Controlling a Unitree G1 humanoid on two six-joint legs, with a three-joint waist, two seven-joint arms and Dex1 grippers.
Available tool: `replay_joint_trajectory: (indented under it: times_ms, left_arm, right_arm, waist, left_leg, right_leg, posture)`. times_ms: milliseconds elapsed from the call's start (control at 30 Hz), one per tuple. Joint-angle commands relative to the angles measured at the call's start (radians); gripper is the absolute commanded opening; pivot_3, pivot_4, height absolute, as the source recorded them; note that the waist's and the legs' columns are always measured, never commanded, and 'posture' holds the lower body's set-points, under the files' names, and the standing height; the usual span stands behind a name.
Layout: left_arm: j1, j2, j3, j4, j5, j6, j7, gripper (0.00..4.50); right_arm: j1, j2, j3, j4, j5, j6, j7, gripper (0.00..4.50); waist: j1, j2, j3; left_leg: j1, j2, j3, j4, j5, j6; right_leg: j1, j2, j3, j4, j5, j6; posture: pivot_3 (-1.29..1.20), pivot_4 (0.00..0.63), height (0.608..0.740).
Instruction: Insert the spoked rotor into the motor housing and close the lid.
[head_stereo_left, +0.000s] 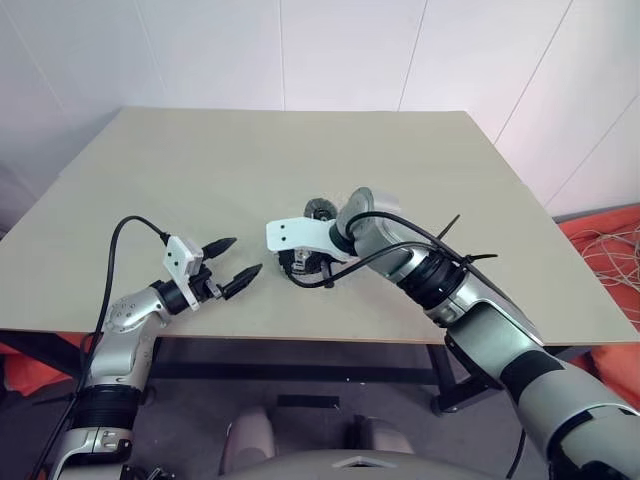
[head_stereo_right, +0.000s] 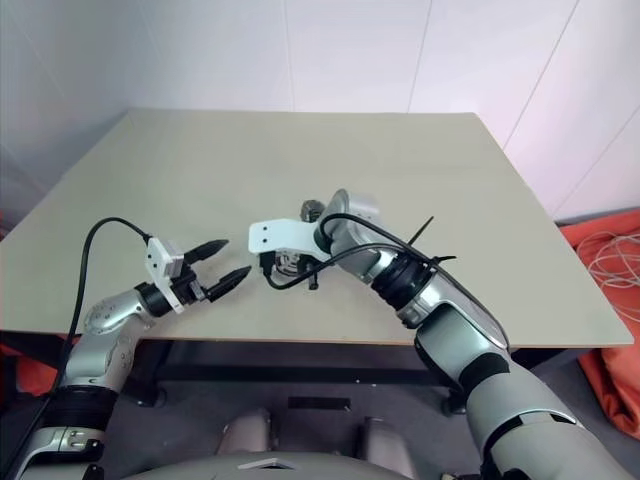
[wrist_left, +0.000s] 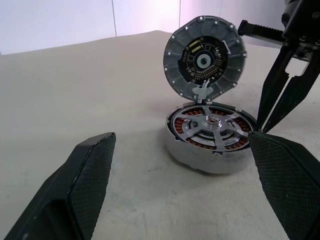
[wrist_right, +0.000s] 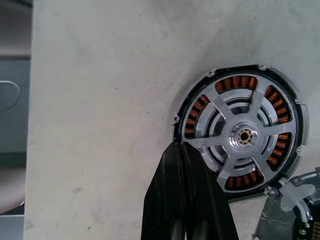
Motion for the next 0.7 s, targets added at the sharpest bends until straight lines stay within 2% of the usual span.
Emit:
replay_joint_trajectory:
  times_ms: [33, 267, 467, 567, 700]
  left_arm:
    - [-0.011, 0.006, 0.009, -0.016, -0.003, -0.019, -0.001, 4.5]
    - [-0.009, 0.007, 0.01, -0.017, -0.003, -0.02, -0.002, 4.5]
    - [-0.015, 0.004, 0.005, -0.015, -0.001, -0.019, -0.002, 4.5]
    - [-0.017, 0.004, 0.004, -0.013, -0.002, -0.018, -0.004, 4.5]
    - [-0.023, 0.005, 0.002, -0.008, -0.002, -0.015, -0.007, 4.5]
  right_arm:
    - [-0.032, 0.006, -0.005, 0.016, 0.005, -0.01, -0.045, 0.01]
    - [-0.042, -0.061, -0.001, -0.056, 0.031, -0.204, -0.02, 0.01]
    - [-0.036, -0.114, -0.03, -0.173, 0.083, -0.179, 0.047, 0.01]
    - [-0.024, -0.145, -0.031, -0.211, 0.091, -0.189, 0.056, 0.64]
    - [-0.015, -0.174, -0.026, -0.236, 0.1, -0.189, 0.058, 2.0]
  waist:
    - [0.0, 0.0, 0.0]
    - [0.001, 0.0, 0.0]
    - [-0.001, 0.0, 0.0]
    - [0.002, 0.0, 0.0]
    - [0.001, 0.0, 0.0]
  left_leg:
    - [0.0, 0.0, 0.0, 0.0, 0.0, 0.0]
    - [0.0, 0.0, 0.0, 0.0, 0.0, -0.001]
    - [0.0, 0.0, 0.0, 0.0, 0.0, 0.0]
    - [0.0, 0.0, 0.0, 0.0, 0.0, 0.0]
    - [0.0, 0.0, 0.0, 0.0, 0.0, 0.0]
  right_leg:
    - [0.0, 0.0, 0.0, 0.0, 0.0, 0.0]
    - [0.0, 0.0, 0.0, 0.0, 0.0, 0.0]
    - [0.0, 0.0, 0.0, 0.0, 0.0, 0.0]
    - [0.0, 0.0, 0.0, 0.0, 0.0, 0.0]
    - [0.0, 0.0, 0.0, 0.0, 0.0, 0.0]
  posture:
    - [0.0, 0.0, 0.74]
    - [0.0, 0.0, 0.74]
    - [0.0, 0.0, 0.74]
    - [0.0, 0.0, 0.74]
    - [0.0, 0.0, 0.74]
